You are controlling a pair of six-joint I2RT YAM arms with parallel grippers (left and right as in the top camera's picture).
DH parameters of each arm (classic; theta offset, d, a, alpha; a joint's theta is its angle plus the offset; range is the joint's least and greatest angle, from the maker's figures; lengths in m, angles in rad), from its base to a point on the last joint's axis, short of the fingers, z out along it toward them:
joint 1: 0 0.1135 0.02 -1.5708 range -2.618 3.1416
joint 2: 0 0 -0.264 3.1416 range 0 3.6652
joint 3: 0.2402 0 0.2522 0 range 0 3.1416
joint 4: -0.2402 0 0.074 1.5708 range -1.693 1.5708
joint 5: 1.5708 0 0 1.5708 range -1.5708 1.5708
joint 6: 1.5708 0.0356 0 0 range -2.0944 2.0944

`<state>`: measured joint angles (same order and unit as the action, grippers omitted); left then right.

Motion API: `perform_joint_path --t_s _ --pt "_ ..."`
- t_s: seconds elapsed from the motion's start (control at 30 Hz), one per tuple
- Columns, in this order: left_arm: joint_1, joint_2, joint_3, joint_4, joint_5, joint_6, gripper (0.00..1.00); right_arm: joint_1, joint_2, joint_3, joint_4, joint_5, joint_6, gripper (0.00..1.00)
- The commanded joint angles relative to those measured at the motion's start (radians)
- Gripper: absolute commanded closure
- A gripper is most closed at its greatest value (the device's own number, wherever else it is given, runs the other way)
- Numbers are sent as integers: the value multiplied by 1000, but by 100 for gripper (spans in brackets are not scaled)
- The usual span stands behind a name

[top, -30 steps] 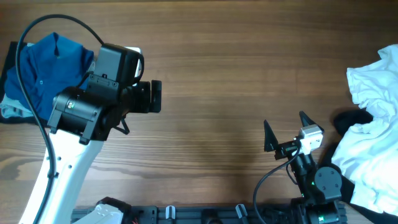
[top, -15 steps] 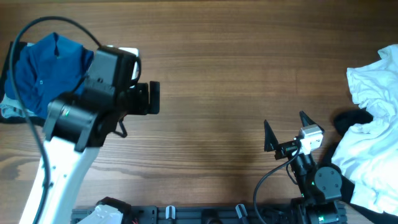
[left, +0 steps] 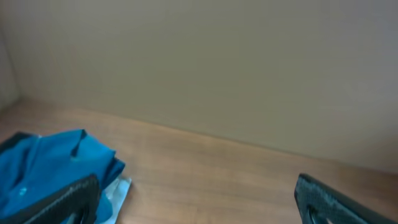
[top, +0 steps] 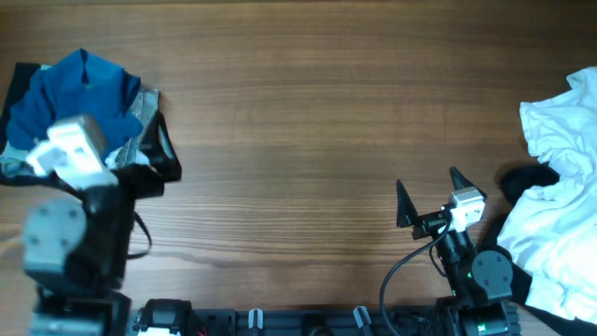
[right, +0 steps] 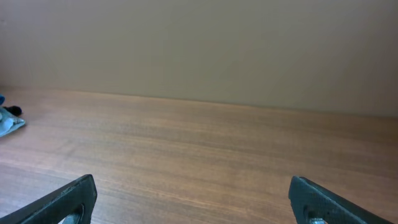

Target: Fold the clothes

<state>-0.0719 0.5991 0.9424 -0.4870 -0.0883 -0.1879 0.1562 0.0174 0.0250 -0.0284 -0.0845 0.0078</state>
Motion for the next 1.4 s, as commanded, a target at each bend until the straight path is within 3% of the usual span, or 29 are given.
perform_joint_path --t_s 0.0,0.33,0.57,0.67,0.8,1.37 --pt "56 -169 -264 94 106 -8 0 -3 -13 -5 2 11 19 0" --pt "90 -526 -698 336 129 -46 0 -3 -13 -5 3 11 18 0" --pt "89 -596 -883 495 122 -76 0 -3 -13 -5 3 11 19 0" --pt "89 -596 -927 506 122 -76 0 -3 -13 -5 3 11 18 0" --pt "89 -596 -937 410 122 -79 0 -3 -13 -5 3 11 19 0" --pt "89 -592 -937 412 122 -79 0 -3 -13 -5 3 11 19 0"
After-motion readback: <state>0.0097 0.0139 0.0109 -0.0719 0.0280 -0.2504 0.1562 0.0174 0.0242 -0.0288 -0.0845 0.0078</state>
